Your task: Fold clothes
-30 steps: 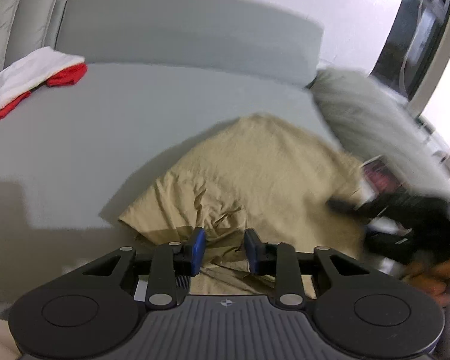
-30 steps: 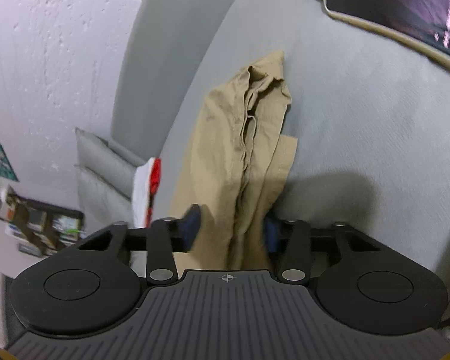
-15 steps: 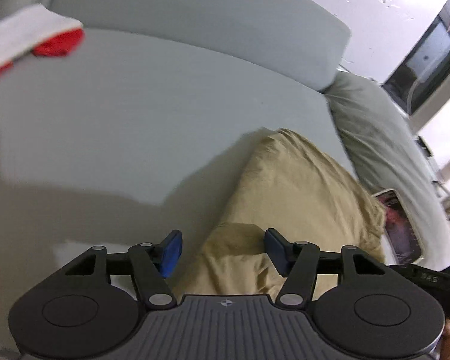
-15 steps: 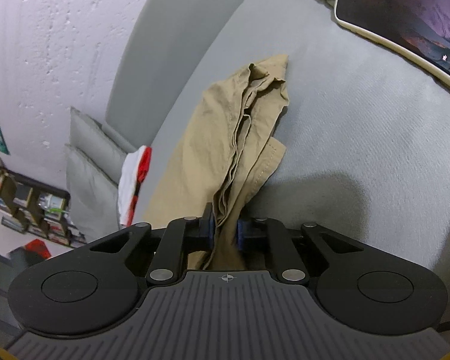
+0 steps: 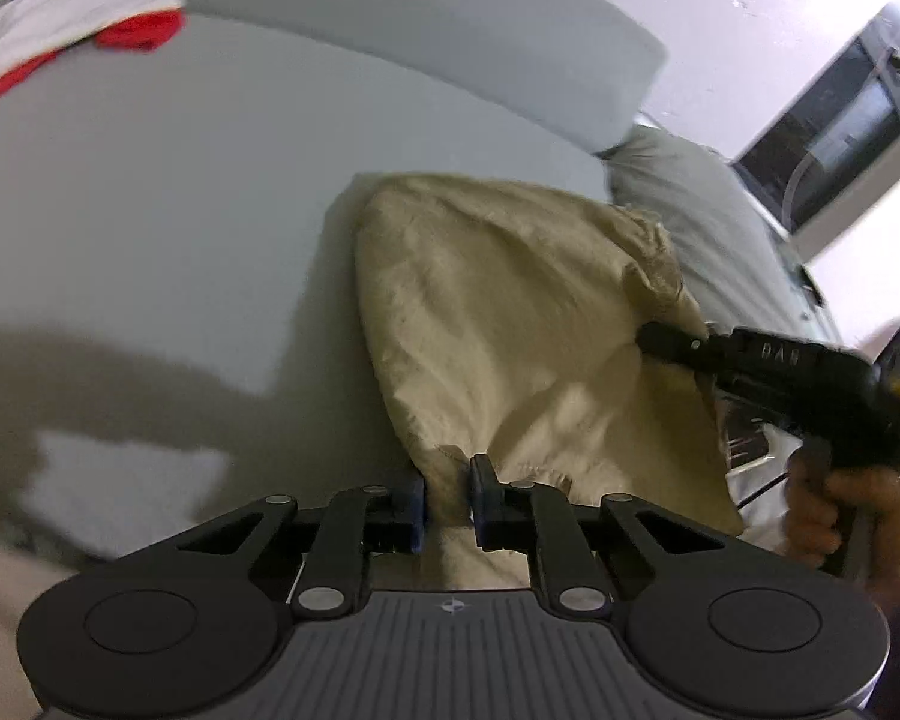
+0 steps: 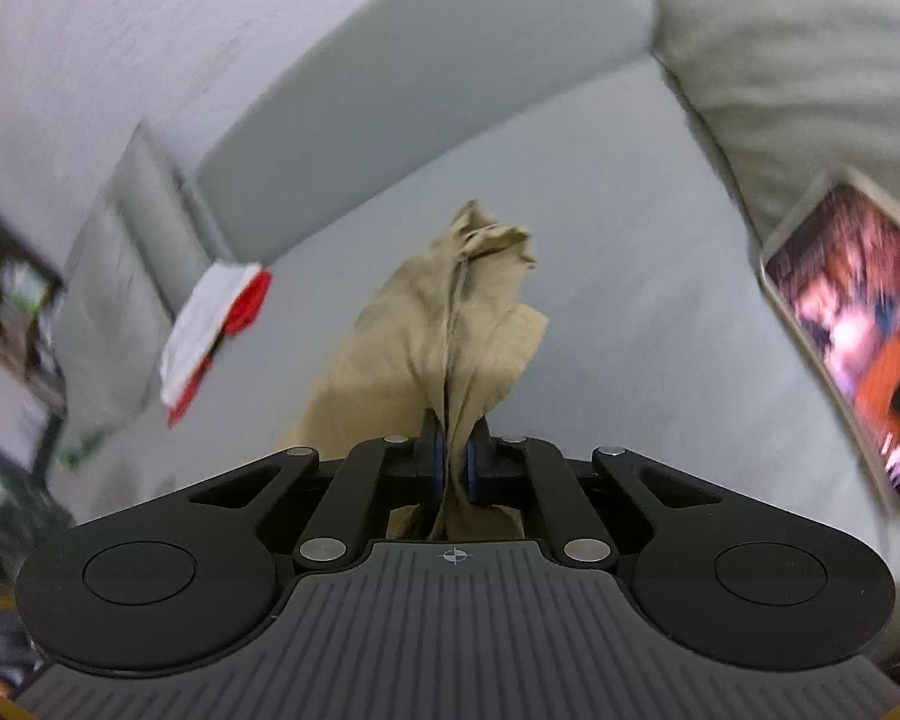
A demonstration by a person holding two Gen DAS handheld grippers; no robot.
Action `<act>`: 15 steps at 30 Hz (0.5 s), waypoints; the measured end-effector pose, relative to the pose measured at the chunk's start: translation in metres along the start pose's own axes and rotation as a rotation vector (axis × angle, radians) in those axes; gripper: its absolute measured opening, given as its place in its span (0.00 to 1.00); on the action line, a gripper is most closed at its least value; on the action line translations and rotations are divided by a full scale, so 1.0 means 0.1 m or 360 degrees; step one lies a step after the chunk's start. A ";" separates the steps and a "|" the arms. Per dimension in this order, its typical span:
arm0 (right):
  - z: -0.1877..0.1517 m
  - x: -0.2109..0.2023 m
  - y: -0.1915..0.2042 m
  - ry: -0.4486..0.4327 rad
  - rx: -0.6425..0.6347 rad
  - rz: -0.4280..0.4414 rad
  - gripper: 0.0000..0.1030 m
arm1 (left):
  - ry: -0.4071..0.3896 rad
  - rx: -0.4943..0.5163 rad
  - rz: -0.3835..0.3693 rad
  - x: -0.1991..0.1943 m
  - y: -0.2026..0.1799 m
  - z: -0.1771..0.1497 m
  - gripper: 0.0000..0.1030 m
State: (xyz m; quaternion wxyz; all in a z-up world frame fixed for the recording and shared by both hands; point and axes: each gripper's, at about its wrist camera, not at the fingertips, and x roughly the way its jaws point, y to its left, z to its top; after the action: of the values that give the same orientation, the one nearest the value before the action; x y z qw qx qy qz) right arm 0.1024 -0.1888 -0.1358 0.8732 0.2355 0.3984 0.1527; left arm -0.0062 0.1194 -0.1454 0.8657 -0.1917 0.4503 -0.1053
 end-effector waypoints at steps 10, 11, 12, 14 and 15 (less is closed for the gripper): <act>0.04 -0.23 -0.20 -0.0070 -0.0031 -0.0190 0.51 | -0.0450 0.0396 0.0118 -0.55 -0.24 0.08 0.23; 0.06 -0.36 -0.19 -0.0142 -0.0049 -0.0193 0.51 | -0.0461 0.0469 0.0059 -0.52 -0.31 0.11 0.11; 0.09 -0.44 -0.18 -0.0207 -0.0062 -0.0184 0.51 | -0.0435 0.0549 -0.0017 -0.44 -0.40 0.10 0.07; 0.12 -0.52 -0.16 -0.0314 -0.0073 -0.0133 0.40 | -0.0326 0.0761 -0.0176 -0.22 -0.60 0.01 0.00; 0.14 -0.53 -0.12 -0.0351 -0.0092 -0.0103 0.22 | -0.0250 0.0897 -0.0195 -0.10 -0.69 -0.09 0.00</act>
State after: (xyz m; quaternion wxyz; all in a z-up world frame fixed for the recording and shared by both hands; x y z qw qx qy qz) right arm 0.0808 -0.2272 -0.1016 0.9226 0.2127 0.3029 0.1091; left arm -0.0200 0.0581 -0.1131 0.9090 0.0219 0.3226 -0.2630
